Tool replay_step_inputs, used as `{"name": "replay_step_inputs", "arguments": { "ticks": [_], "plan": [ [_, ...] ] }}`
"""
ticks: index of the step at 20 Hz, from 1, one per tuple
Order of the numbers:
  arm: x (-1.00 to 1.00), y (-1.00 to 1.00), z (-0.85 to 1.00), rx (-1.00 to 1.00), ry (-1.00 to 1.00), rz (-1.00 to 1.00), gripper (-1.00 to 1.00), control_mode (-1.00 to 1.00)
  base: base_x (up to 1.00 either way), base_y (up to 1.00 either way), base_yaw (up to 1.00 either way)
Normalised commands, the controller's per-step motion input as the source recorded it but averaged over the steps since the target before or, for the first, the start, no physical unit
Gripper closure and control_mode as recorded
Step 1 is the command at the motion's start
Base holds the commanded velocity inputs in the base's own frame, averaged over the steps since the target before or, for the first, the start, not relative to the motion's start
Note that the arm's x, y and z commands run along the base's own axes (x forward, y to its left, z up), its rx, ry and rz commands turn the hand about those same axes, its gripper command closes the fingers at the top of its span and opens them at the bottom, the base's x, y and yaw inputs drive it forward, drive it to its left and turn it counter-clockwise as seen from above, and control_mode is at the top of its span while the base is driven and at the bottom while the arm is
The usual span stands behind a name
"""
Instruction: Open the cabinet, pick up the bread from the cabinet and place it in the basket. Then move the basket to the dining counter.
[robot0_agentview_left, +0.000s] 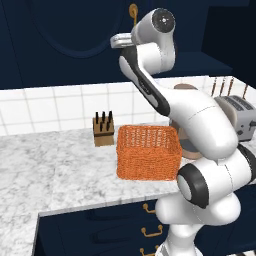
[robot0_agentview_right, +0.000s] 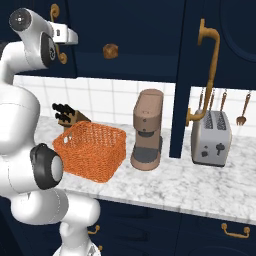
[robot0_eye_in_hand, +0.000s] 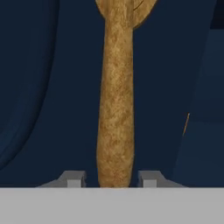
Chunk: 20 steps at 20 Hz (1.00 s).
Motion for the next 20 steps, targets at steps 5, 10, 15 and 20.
{"name": "replay_step_inputs", "arguments": {
  "ticks": [5,10,15,20],
  "plan": [
    [-0.18,0.48,0.15,0.04,-0.04,0.0,1.0,-1.0,0.0,0.0,0.0],
    [-0.92,0.5,0.11,0.0,-0.07,-0.1,1.0,-1.0,0.0,0.0,0.0],
    [-1.0,0.29,0.23,0.0,-0.02,-0.14,1.0,-1.0,0.0,0.0,0.0],
    [-1.0,0.74,0.18,0.0,-0.01,-0.2,1.0,-1.0,0.0,0.0,0.0]
  ]
}}
